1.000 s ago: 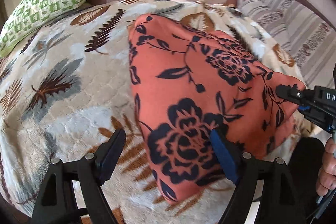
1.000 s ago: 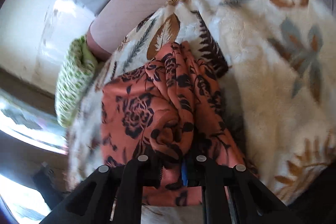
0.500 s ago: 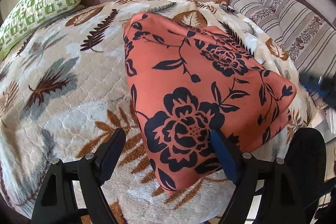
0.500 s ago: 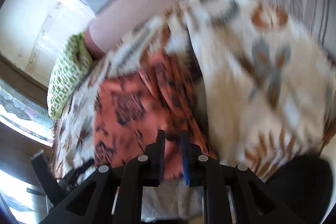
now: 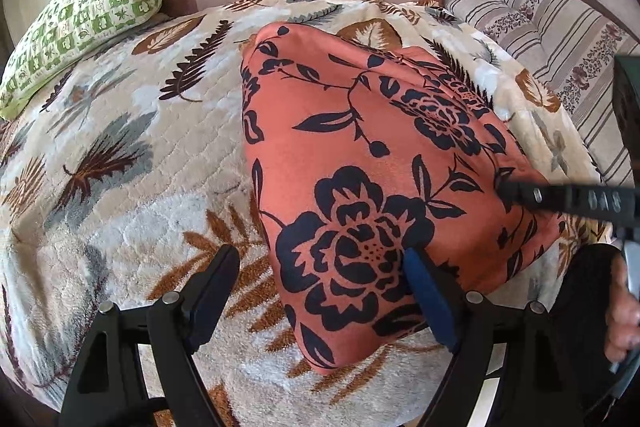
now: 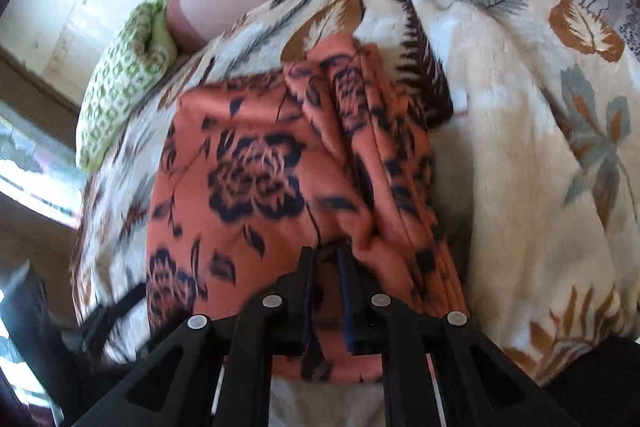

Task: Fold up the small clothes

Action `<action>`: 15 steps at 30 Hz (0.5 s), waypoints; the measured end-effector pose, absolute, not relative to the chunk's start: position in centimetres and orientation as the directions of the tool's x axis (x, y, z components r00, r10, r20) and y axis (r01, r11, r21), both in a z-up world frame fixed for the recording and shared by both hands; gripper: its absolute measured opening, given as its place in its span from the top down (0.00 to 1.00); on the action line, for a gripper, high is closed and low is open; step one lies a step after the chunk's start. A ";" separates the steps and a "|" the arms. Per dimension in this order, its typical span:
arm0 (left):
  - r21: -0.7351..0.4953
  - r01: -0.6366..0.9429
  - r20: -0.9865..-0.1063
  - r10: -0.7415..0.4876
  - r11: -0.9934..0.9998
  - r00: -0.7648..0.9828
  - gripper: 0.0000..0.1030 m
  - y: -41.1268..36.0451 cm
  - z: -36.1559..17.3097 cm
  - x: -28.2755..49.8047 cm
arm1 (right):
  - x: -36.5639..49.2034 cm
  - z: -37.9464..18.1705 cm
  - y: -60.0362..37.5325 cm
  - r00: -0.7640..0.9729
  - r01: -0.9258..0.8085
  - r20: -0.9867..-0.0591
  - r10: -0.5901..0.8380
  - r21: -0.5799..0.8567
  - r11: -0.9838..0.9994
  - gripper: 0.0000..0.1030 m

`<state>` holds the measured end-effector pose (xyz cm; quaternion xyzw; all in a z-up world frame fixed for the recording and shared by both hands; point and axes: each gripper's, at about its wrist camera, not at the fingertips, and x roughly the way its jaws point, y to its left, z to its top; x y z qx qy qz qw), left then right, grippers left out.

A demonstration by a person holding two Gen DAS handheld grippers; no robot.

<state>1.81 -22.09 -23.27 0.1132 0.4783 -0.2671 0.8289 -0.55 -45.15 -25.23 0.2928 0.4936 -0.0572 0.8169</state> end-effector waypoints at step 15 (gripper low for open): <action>-0.014 0.556 -0.847 -0.304 0.831 0.435 0.11 -22.4 -23.5 1.5 | -3.0 -26.9 -45.4 0.473 0.381 -0.836 0.277 0.478 0.791 0.88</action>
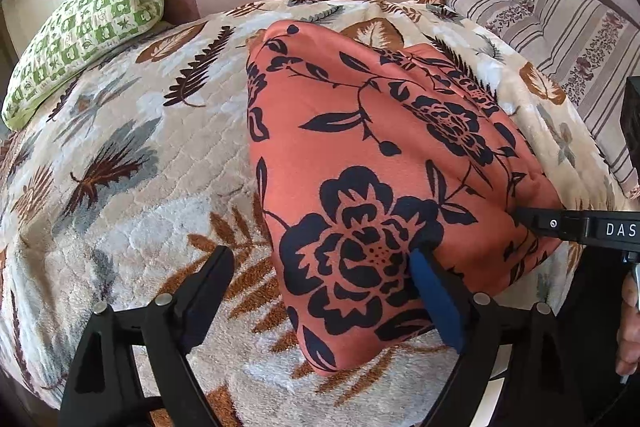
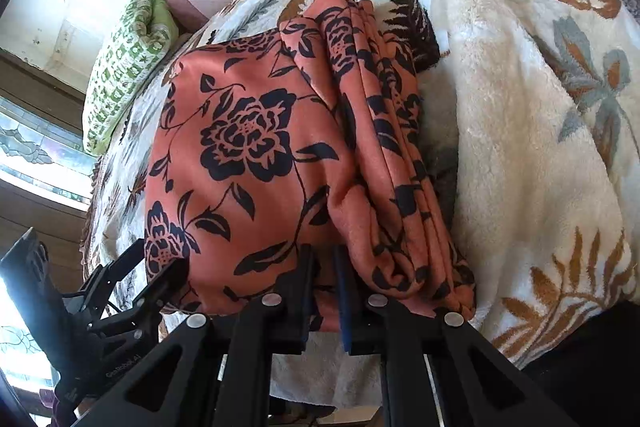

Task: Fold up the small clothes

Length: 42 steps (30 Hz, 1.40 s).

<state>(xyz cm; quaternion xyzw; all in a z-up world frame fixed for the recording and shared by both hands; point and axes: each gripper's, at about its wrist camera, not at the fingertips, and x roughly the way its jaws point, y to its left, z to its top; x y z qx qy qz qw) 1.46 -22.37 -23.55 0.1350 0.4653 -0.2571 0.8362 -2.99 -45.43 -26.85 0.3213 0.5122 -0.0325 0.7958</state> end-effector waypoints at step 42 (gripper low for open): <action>0.206 0.446 -0.846 -0.070 0.871 0.529 0.04 -27.4 -20.9 16.9 | 8.5 -22.4 -51.0 0.527 0.397 -0.781 0.335 0.574 0.716 0.85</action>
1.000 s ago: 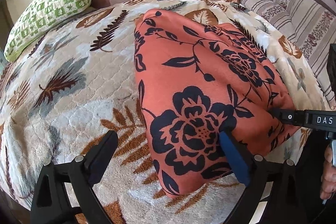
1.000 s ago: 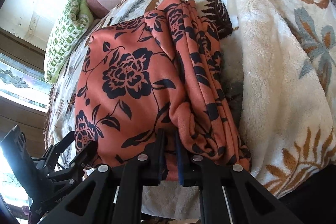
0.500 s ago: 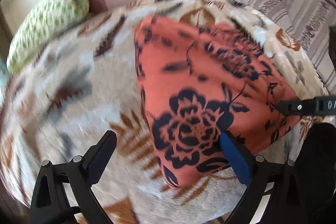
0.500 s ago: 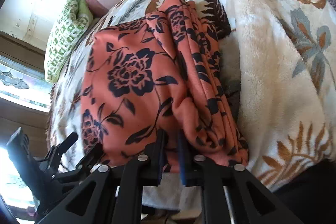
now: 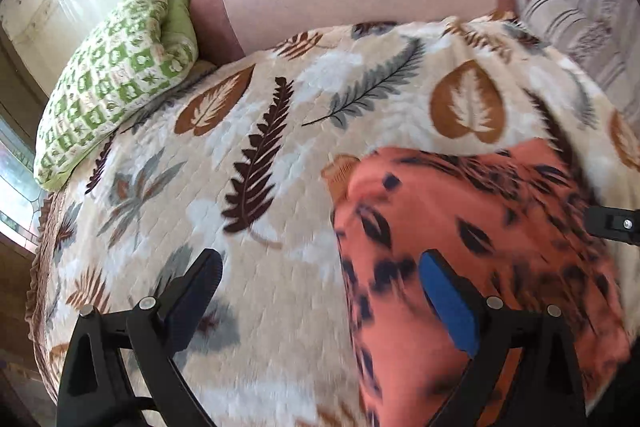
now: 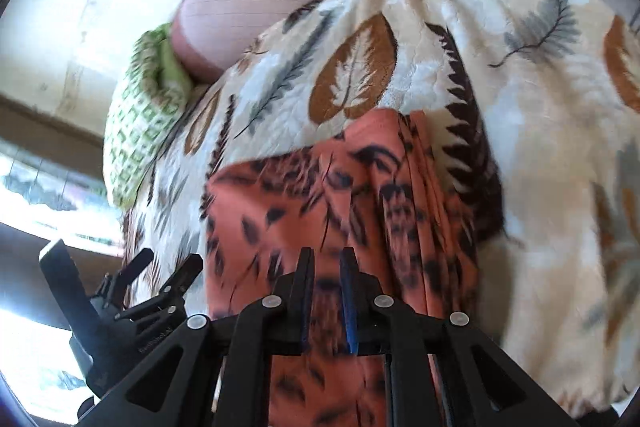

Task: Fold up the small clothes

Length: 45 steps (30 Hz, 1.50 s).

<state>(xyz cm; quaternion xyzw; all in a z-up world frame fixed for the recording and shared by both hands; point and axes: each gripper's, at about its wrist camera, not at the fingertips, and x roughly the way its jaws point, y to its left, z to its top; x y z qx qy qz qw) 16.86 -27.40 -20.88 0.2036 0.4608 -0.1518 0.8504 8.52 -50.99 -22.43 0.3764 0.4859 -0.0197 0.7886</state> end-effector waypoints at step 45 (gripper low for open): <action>0.126 0.454 -0.788 -0.190 0.882 0.586 0.03 -22.9 -18.6 5.8 | -0.6 -24.1 -42.5 0.512 0.320 -0.825 0.240 0.443 0.838 0.84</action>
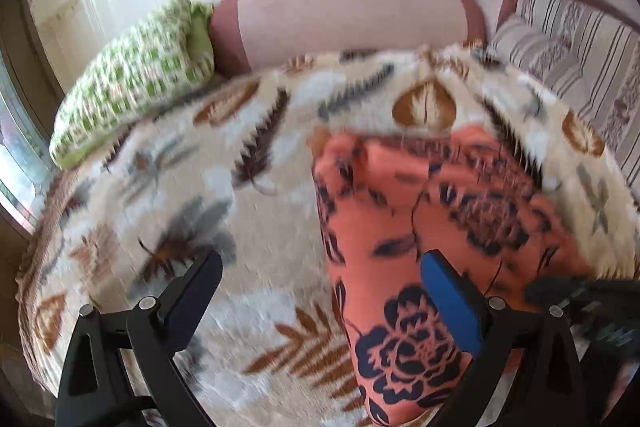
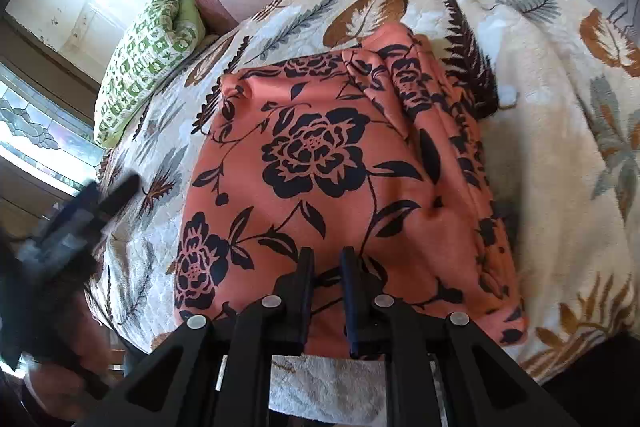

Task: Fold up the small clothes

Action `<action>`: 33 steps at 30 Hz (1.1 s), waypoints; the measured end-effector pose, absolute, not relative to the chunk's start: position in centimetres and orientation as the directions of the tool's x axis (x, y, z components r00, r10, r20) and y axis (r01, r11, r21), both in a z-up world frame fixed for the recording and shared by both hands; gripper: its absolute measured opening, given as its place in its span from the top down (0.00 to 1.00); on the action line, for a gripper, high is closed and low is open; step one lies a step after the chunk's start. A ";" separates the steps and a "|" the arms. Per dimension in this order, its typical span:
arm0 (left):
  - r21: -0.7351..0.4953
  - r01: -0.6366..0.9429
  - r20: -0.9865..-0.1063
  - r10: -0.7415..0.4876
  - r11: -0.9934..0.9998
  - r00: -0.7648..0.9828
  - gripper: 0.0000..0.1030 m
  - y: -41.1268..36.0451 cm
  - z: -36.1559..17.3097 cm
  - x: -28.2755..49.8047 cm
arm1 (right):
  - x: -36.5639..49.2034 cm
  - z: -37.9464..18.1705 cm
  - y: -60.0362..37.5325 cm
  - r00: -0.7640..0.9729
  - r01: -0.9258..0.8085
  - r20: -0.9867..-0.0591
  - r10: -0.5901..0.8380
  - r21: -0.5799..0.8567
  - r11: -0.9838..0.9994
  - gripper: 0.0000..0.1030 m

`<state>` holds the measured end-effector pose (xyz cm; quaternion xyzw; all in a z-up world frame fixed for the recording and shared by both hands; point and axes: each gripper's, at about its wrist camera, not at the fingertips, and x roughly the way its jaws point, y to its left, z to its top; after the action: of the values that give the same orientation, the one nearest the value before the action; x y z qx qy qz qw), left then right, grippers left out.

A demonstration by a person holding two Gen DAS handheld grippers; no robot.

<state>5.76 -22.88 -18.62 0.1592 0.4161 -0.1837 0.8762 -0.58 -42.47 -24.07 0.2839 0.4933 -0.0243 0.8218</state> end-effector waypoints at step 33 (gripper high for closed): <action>0.130 0.442 -0.792 -0.175 0.888 0.584 0.03 -21.4 -19.1 4.4 | -3.0 -23.3 -45.7 0.553 0.358 -0.797 0.244 0.491 0.794 0.83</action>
<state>4.38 -21.36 -19.08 0.1588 0.4205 -0.1761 0.8758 -2.98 -45.66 -23.27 0.3190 0.4715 -0.0347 0.8214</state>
